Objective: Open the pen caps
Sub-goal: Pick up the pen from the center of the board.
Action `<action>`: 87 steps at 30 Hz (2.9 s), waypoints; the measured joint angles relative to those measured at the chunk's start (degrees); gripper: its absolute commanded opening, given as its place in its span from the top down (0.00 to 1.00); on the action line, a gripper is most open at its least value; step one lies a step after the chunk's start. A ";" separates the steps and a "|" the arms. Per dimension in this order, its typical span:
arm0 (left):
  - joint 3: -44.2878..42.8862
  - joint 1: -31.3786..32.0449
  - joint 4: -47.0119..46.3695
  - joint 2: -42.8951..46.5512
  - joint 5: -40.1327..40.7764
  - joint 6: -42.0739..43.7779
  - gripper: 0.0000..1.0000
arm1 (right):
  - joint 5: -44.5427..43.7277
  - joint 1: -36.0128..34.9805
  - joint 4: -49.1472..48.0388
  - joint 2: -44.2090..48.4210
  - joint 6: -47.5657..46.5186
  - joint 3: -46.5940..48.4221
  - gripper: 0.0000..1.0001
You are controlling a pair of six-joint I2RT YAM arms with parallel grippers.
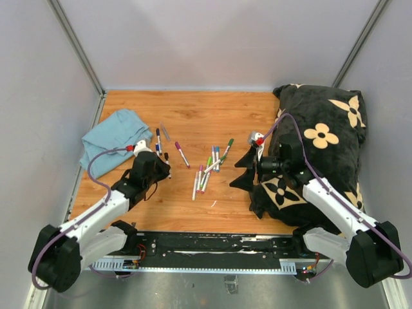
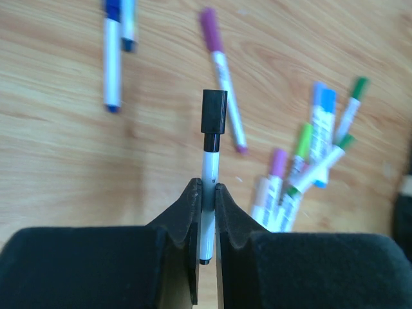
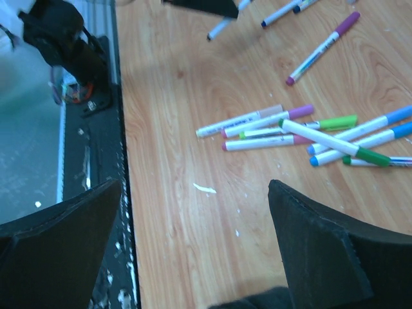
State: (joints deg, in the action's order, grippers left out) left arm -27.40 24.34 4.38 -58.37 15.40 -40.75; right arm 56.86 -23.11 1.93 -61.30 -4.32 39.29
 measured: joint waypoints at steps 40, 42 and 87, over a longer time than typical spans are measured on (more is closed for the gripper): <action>0.00 38.69 -56.37 -15.45 12.79 -6.01 1.00 | -0.59 -1.75 -21.33 -3.74 33.33 -4.76 0.48; -0.28 39.06 -56.72 -16.11 12.96 -5.97 1.00 | -0.63 -1.75 -21.33 -3.76 33.62 -4.76 0.55; 22.32 40.39 -45.09 34.84 6.34 16.20 0.01 | 1.73 -2.34 18.62 -8.50 -11.30 12.00 0.99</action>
State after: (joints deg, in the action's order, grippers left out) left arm -5.08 64.73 -40.71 -23.53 21.74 -24.56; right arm 58.59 -25.45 20.56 -69.80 -15.62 51.29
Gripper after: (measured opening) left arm 0.993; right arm 0.068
